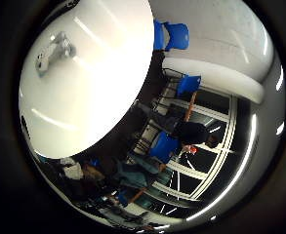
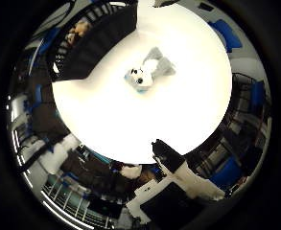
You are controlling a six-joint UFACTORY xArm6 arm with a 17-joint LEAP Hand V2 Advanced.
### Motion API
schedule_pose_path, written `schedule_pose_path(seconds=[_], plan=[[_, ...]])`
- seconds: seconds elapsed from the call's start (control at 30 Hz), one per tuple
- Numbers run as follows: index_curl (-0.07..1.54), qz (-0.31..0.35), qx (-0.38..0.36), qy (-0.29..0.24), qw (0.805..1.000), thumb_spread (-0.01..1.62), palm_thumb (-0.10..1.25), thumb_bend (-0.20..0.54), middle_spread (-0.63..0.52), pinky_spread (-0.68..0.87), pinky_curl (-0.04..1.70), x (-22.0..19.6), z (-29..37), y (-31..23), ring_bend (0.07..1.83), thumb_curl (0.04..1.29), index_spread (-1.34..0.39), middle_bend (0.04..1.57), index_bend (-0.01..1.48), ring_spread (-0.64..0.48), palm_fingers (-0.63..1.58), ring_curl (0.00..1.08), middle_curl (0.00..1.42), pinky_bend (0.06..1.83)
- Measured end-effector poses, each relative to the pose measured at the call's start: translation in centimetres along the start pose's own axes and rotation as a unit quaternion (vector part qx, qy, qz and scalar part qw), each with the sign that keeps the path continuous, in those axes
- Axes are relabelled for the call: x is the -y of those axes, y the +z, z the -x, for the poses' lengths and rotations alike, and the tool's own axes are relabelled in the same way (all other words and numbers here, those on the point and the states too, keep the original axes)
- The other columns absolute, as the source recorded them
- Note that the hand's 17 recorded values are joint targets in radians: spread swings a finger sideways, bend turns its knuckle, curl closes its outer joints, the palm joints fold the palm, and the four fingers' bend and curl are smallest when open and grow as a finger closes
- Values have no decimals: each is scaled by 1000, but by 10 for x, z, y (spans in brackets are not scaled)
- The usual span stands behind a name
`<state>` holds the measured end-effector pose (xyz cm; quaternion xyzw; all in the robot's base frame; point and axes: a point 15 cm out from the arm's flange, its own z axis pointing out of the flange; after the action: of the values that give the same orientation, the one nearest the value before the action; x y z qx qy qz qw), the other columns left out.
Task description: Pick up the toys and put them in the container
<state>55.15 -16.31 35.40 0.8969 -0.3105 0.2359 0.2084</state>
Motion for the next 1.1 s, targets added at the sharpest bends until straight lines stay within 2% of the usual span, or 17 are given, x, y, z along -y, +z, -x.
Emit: schedule_pose_path(seconds=[0.57, 1.1], plan=[[187, -16, -51, -43, 998, 967, 709, -26, 30, 341, 325, 29, 20, 35, 355, 335, -441, 187, 125, 155, -49, 269, 306, 516], [177, -19, -31, -44, 998, 966, 705, -26, 38, 337, 313, 53, 52, 71, 353, 332, -430, 191, 129, 154, -40, 269, 304, 515]])
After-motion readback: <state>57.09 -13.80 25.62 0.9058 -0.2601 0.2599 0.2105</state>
